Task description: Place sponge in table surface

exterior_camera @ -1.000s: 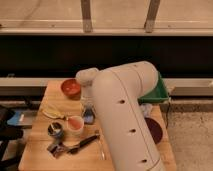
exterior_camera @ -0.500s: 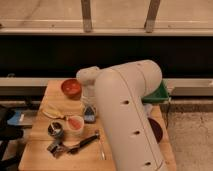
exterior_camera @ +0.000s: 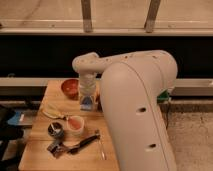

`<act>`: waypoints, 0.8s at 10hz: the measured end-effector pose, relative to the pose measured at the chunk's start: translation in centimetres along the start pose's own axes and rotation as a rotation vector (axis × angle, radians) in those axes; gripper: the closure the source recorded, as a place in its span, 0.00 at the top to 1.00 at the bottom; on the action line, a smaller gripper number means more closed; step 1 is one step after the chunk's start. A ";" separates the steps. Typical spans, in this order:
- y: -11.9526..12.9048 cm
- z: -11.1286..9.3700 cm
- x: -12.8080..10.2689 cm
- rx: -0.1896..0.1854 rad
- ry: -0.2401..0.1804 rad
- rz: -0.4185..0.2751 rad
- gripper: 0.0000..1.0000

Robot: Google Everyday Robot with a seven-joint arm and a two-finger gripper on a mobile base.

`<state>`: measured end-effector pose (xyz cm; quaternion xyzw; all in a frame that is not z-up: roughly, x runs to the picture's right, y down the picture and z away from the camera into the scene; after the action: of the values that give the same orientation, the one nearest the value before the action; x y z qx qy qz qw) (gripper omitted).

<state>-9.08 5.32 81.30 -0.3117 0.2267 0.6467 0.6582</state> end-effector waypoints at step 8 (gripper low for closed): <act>-1.4 -7.0 -2.8 -0.062 -0.191 -0.012 0.00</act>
<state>-7.12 -1.56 78.55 -0.2700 0.1411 0.6762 0.6708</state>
